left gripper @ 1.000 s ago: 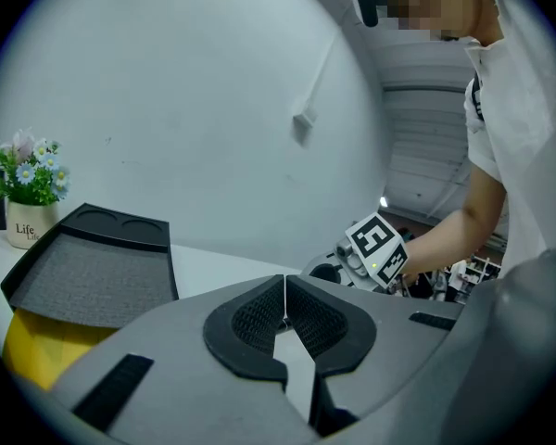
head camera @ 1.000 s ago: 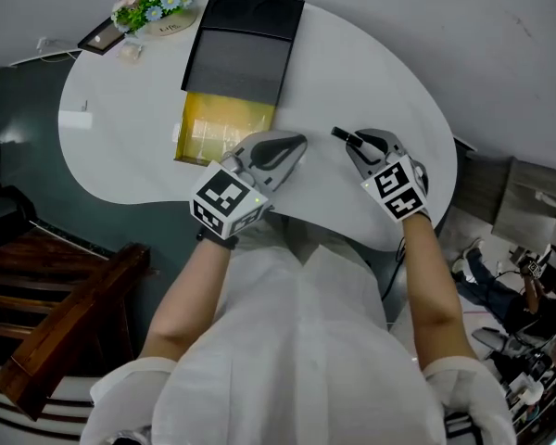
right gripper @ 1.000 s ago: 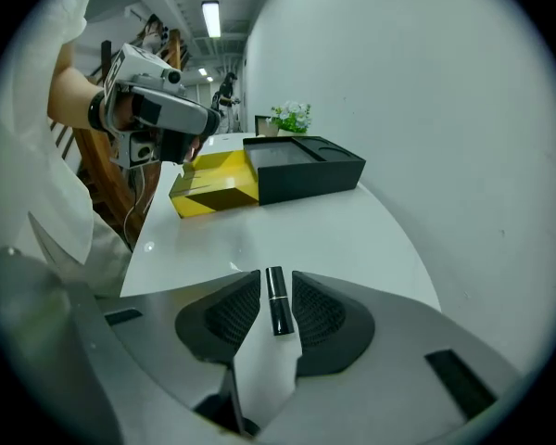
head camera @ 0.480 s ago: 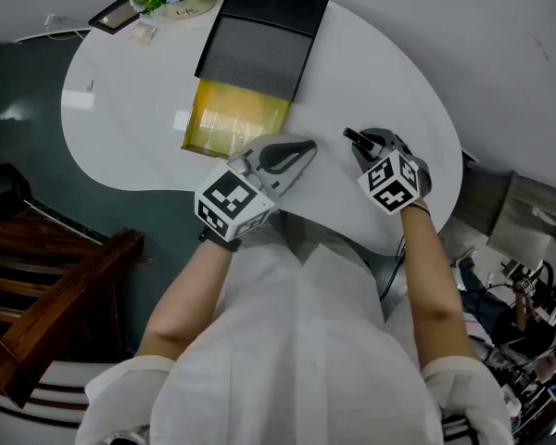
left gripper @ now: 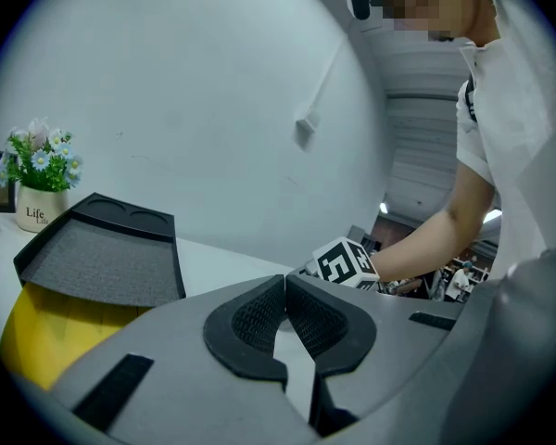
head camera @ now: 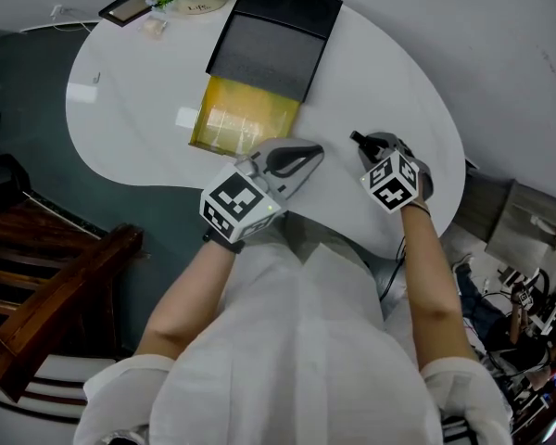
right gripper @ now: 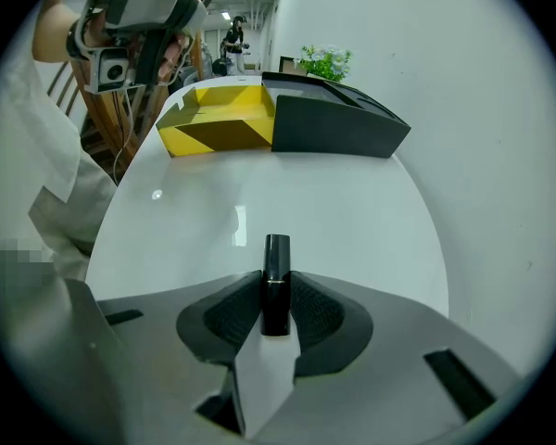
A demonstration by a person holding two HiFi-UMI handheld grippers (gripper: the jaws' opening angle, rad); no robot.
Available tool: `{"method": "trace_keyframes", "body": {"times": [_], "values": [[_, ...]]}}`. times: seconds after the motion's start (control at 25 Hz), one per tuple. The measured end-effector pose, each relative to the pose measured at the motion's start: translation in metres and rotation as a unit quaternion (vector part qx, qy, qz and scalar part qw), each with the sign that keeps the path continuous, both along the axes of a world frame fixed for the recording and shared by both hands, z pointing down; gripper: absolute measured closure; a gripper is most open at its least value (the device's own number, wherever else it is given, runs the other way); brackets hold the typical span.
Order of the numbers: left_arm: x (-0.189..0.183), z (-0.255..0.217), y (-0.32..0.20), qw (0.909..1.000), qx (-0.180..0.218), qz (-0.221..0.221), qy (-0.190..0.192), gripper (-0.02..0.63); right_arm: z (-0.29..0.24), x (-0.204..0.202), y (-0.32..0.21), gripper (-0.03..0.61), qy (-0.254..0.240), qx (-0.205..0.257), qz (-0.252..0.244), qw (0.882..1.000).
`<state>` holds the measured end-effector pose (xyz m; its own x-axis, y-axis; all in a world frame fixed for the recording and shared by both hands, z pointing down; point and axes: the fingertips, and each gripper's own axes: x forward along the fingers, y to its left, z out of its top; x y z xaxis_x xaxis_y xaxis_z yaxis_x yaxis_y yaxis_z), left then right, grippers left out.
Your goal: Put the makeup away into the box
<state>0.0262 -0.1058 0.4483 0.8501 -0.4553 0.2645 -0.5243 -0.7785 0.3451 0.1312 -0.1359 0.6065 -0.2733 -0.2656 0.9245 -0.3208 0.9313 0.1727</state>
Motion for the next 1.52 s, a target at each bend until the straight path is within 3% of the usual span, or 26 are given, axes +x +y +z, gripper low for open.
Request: {"method": "trace_keyframes", "body": {"times": [0.76,1.24,1.52], "values": [[-0.034,-0.005,0.002,0.9997,0.005,-0.024,0.009,0.595,-0.013,-0.011,-0.006,0.491,0.025,0.0,0.011,1.0],[-0.083,-0.009,0.002,0.9985,0.009,-0.053,0.012,0.595,-0.08,-0.105,-0.021,0.491,-0.008,0.031,-0.038,0.999],[-0.121,-0.009,0.001,0.9977,0.009,-0.065,0.013,0.595,-0.092,-0.163,-0.019,0.491,-0.013,0.024,-0.07,0.997]]}}
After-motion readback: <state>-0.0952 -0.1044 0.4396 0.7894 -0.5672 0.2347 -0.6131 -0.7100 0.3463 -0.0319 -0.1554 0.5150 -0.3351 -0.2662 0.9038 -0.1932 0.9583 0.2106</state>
